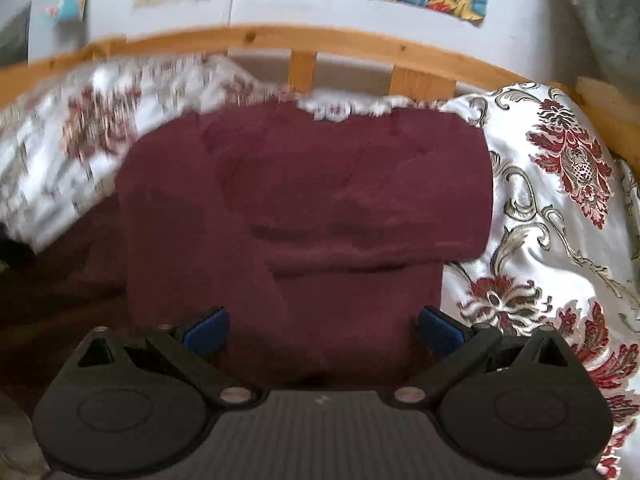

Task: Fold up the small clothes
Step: 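Fold the held sleeve across the shirt back with the left gripper, release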

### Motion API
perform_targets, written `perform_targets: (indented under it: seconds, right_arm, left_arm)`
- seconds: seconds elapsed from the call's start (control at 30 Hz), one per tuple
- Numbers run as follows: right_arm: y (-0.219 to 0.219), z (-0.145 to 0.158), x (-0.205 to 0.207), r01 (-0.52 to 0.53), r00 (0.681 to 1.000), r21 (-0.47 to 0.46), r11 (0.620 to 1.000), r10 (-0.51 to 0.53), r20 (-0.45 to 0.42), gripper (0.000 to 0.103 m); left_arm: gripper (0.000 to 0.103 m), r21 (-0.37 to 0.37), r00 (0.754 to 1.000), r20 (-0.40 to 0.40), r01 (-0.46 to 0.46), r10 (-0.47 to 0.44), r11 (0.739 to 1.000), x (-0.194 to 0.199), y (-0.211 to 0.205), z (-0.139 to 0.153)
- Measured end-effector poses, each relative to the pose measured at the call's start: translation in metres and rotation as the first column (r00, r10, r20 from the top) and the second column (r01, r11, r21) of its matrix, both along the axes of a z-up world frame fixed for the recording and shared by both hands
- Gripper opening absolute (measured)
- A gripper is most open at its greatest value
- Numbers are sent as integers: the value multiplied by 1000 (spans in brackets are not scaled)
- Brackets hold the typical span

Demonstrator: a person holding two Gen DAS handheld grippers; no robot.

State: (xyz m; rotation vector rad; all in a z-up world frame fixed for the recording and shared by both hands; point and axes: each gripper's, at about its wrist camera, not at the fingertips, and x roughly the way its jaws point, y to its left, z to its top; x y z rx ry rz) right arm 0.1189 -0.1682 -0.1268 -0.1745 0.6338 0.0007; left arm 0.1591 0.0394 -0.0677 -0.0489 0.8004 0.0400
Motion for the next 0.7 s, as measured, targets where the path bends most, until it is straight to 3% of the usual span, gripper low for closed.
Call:
perform_targets:
  seconds: [0.13, 0.37, 0.5, 0.7]
  right_arm:
    - [2, -8, -6, 28, 998, -99, 995, -33, -45, 103]
    - [-13, 7, -52, 51, 999, -126, 991, -52, -1, 103]
    - [-13, 26, -85, -2, 1000, -91, 996, 4, 18, 103]
    - [6, 36, -121, -163, 985, -112, 980, 155, -71, 103]
  left_arm:
    - [78, 0, 998, -62, -11, 11, 1000, -4, 18, -10]
    - [78, 106, 995, -85, 61, -52, 993, -5, 21, -22]
    - [81, 99, 993, -60, 103, -97, 990, -15, 26, -13]
    - [97, 144, 967, 9, 252, -256, 957, -51, 28, 12]
